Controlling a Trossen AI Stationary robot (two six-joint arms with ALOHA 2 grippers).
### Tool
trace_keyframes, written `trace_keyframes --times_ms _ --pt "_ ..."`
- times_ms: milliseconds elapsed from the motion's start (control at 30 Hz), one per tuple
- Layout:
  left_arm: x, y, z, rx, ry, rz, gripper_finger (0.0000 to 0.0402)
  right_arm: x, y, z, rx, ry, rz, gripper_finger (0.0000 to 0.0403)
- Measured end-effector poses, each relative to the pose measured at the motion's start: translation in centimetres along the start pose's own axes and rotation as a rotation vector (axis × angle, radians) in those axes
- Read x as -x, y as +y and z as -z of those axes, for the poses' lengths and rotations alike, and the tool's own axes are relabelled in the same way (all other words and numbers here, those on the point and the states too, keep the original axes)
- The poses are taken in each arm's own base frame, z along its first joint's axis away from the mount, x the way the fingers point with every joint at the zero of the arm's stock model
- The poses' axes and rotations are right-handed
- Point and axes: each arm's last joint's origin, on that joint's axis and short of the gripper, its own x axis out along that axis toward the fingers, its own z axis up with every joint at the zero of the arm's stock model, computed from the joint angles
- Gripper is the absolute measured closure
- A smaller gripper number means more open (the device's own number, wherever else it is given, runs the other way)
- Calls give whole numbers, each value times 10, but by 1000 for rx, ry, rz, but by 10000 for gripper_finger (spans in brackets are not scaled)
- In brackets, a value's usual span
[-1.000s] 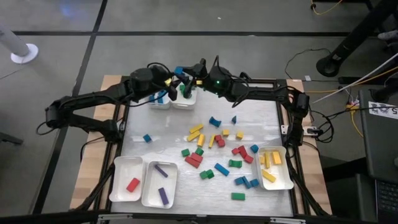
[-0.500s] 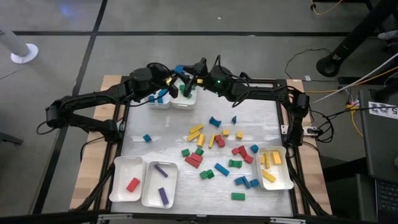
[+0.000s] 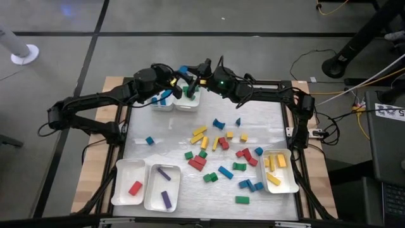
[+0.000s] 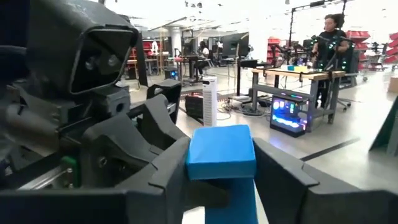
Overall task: Sort blocks
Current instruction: Put the blue block into the top left white bin
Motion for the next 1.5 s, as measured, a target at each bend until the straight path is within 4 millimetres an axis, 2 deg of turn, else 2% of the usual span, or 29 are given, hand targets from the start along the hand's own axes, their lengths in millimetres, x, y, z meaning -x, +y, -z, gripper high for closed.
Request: trace_keyframes --times_ms 300,467,600,800,1000,1200,1367,1500 --pt "0 -1 2 -40 23 16 389 0 -2 -1 9 -8 1 157" --pt "1 9 8 -71 93 -73 390 6 -11 -12 89 17 48 133" --pt "5 22 12 -114 161 -130 390 19 -19 -29 101 97 104 130" --pt "10 49 29 -164 370 -228 386 55 -24 -44 132 379 100 130" --pt "13 71 52 -179 624 -316 379 88 -26 -31 164 740 91 130" --pt "1 79 65 -162 714 -359 362 115 -26 -9 160 1098 23 130" --pt "-14 81 77 -191 784 -360 352 129 -23 7 84 1263 -20 129" --pt "-25 80 89 -224 849 -353 334 138 -23 22 27 1342 83 129"
